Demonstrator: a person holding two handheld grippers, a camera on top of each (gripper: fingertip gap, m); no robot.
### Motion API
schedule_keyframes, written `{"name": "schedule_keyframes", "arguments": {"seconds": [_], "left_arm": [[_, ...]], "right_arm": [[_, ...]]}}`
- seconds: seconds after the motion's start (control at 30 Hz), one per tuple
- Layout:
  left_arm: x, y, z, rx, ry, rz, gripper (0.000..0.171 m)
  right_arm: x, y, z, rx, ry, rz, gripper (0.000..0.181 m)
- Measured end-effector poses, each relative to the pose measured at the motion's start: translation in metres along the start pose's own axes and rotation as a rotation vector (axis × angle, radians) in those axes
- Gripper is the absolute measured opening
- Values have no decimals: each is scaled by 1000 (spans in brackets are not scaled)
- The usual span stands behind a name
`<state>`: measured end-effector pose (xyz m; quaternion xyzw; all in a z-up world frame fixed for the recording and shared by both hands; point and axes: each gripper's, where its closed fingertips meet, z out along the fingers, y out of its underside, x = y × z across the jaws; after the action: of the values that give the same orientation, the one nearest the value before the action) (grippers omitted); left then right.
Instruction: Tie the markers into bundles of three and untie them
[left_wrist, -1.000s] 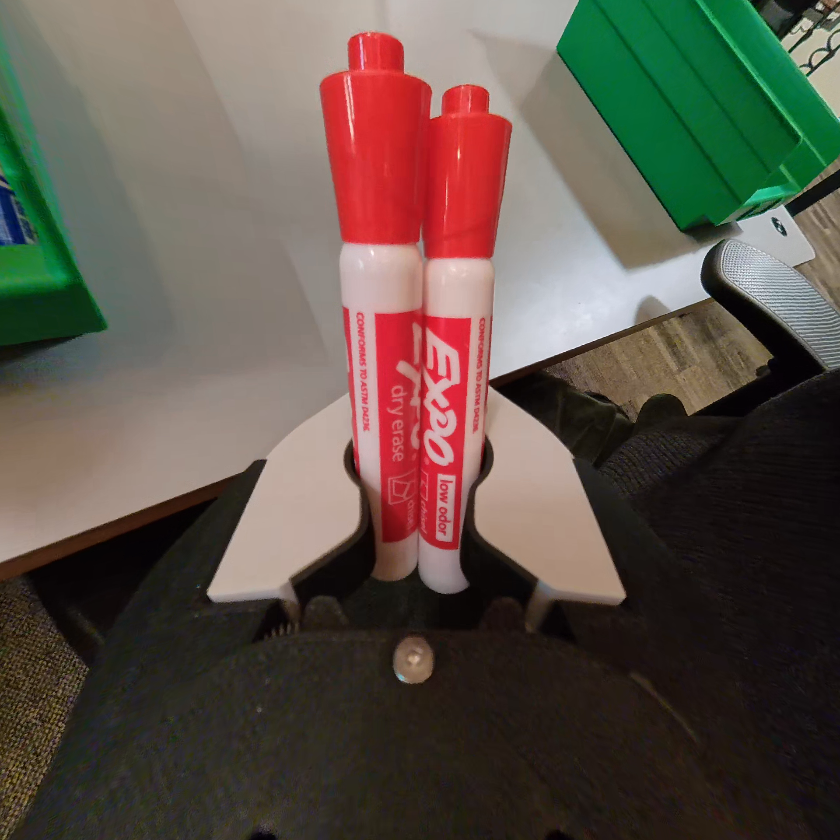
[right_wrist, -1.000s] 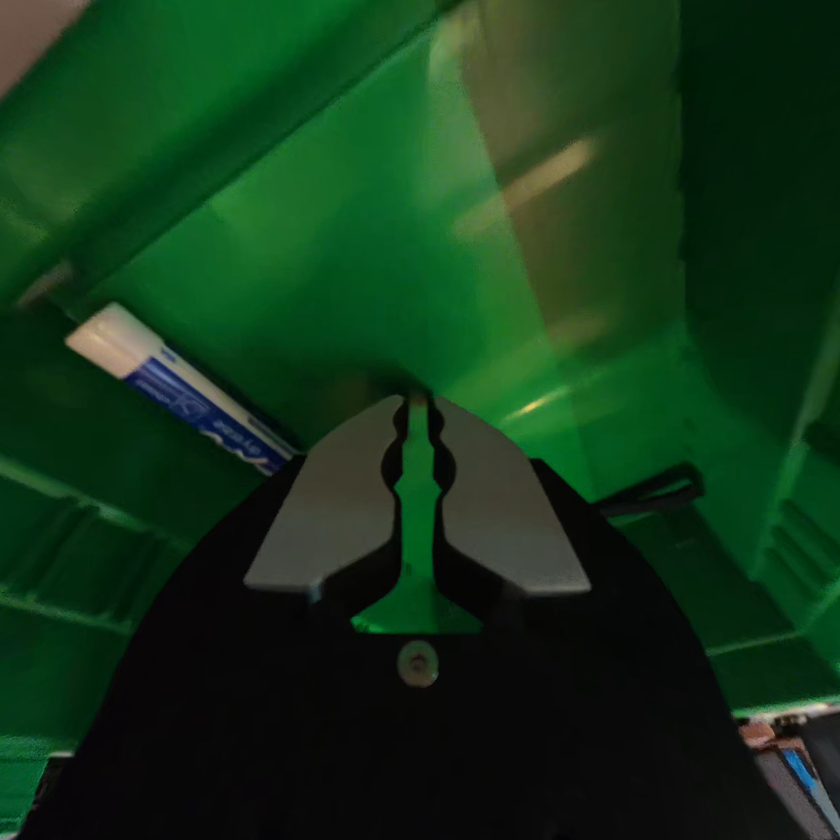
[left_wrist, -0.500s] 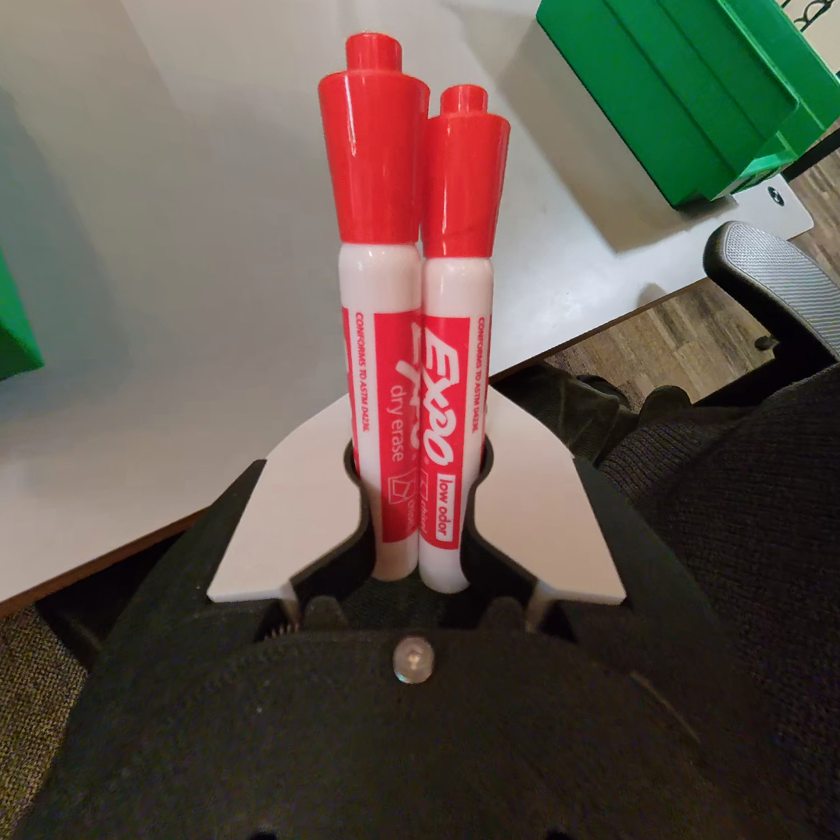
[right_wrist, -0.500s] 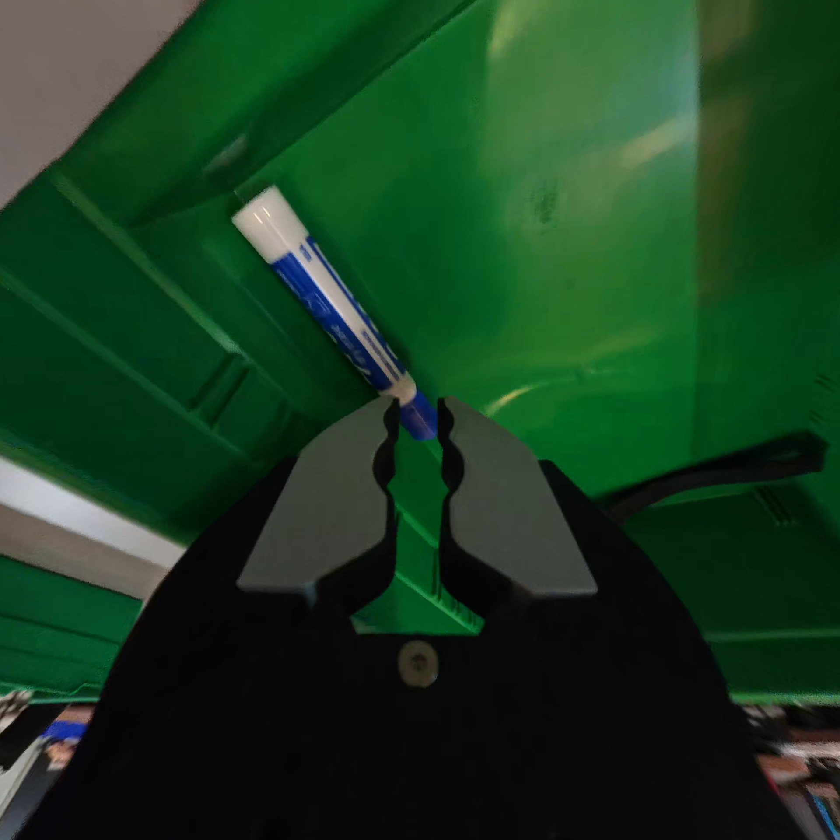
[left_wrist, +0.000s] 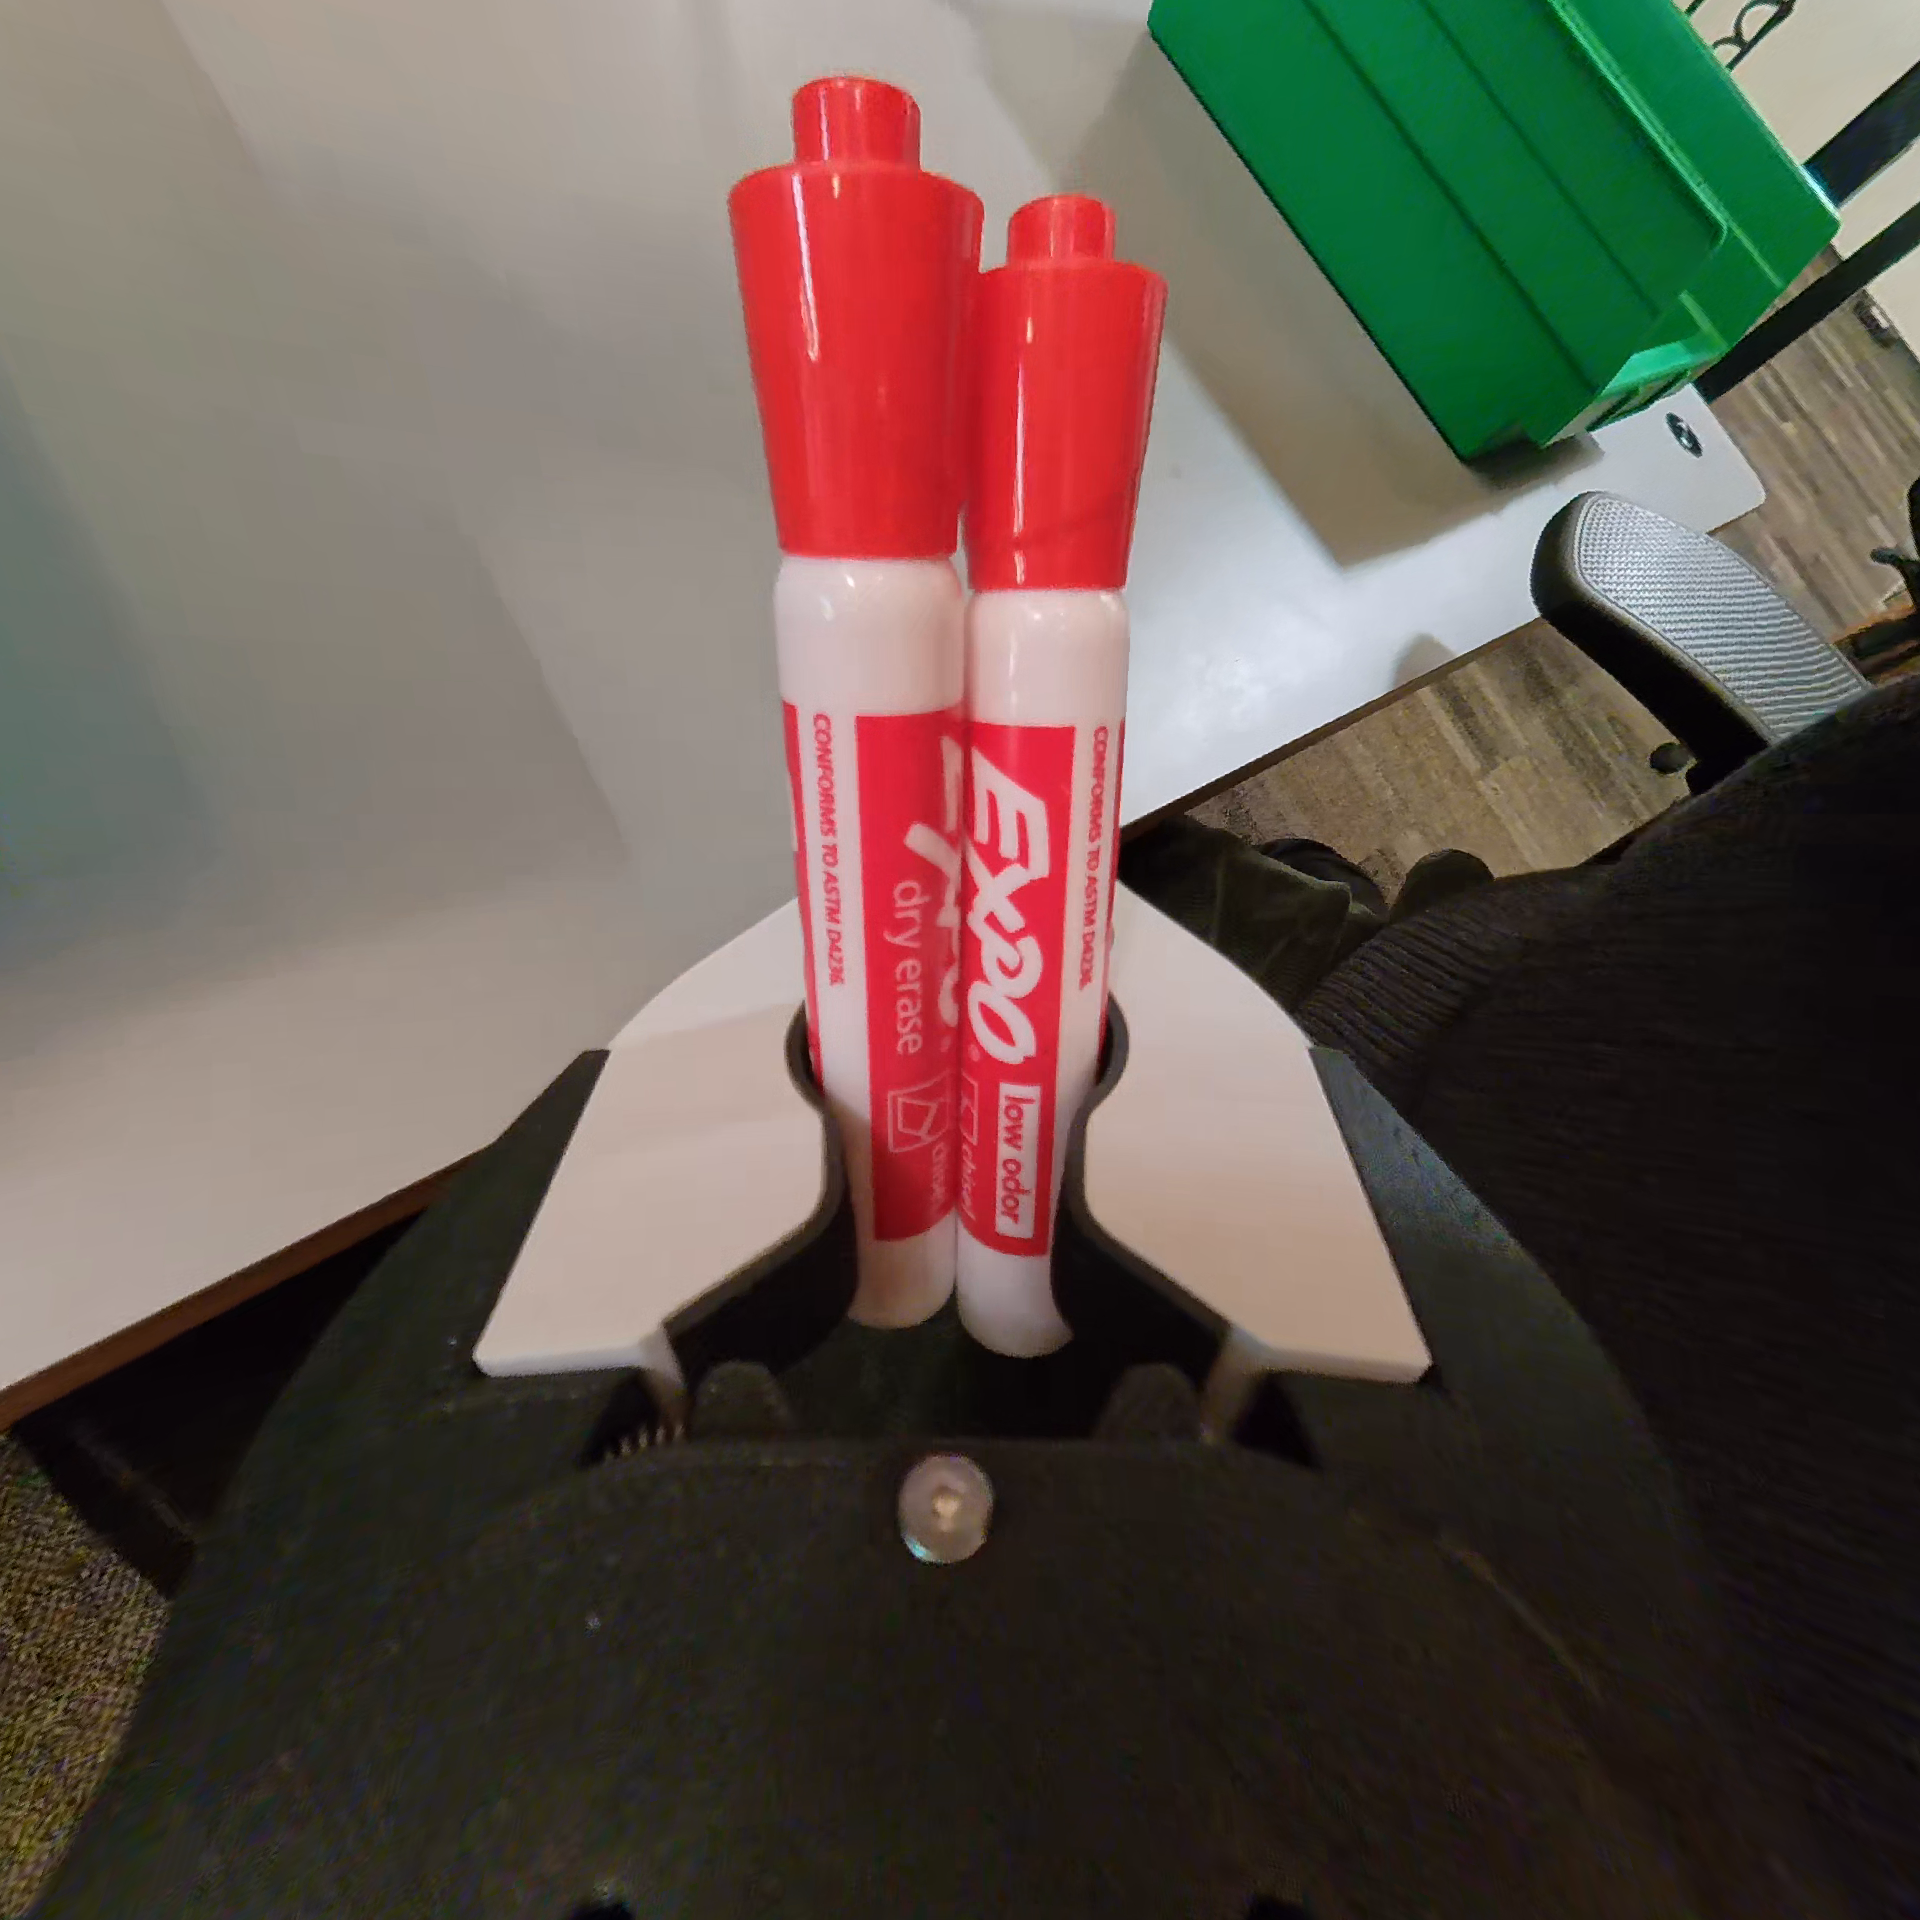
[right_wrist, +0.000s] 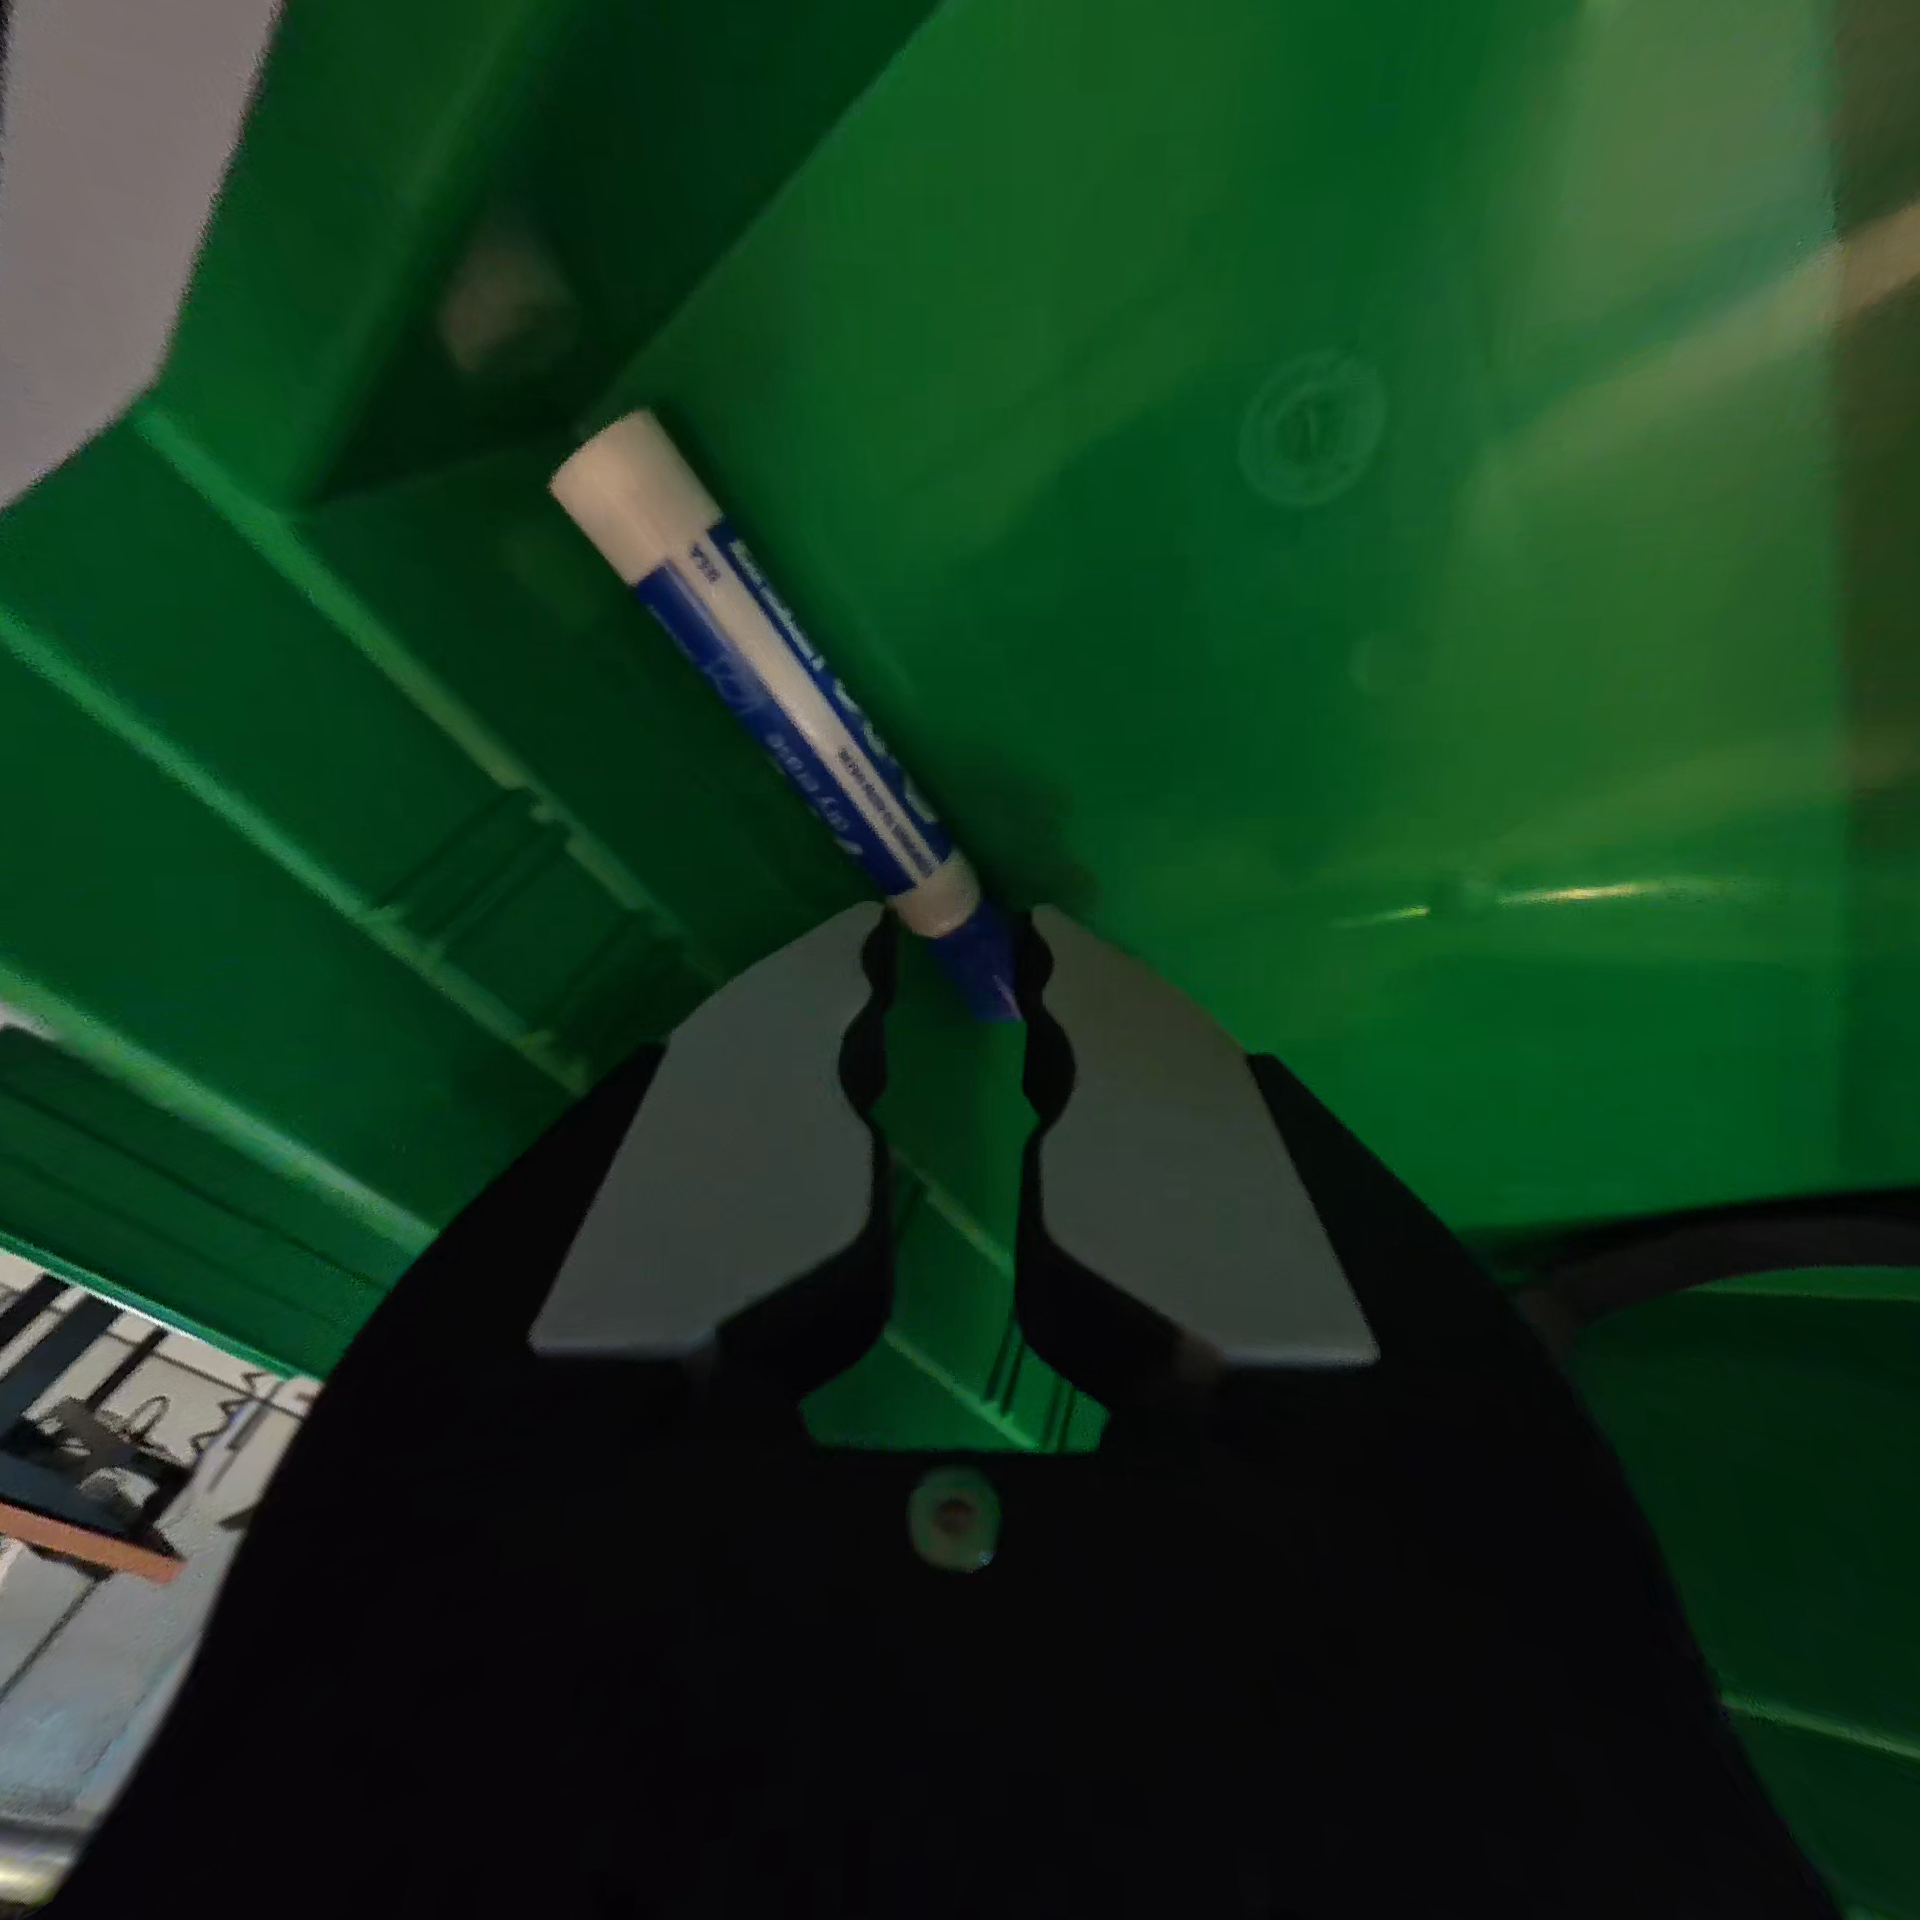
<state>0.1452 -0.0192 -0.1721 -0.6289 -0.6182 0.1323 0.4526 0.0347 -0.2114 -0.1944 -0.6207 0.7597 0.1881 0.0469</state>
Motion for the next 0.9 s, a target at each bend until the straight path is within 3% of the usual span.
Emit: {"name": "schedule_keyframes", "arguments": {"seconds": [0.07, 0.17, 0.3, 0.4, 0.57, 0.6, 0.73, 0.9], "left_arm": [[0, 1, 0, -9, -3, 7, 45], [-2, 2, 0, -16, -12, 12, 45], [-3, 2, -2, -15, -8, 6, 44], [-2, 1, -3, -10, 0, 0, 44], [1, 2, -2, -17, 5, 5, 45], [1, 3, -1, -19, 5, 6, 45], [1, 3, -1, -21, 4, 5, 45], [-1, 3, -2, -16, 0, -4, 44]], "right_arm": [[0, -2, 5, -14, -8, -51, 25], [8, -5, 6, -21, 50, -123, 48], [23, -10, -2, 59, 135, -91, 62], [40, -19, -21, 201, 264, -74, 42], [40, -10, 0, 122, 225, -87, 39], [45, -11, -1, 112, 287, -130, 20], [43, -18, -6, 104, 250, -61, 19], [47, -7, -44, 166, 430, 2, 19]]}}
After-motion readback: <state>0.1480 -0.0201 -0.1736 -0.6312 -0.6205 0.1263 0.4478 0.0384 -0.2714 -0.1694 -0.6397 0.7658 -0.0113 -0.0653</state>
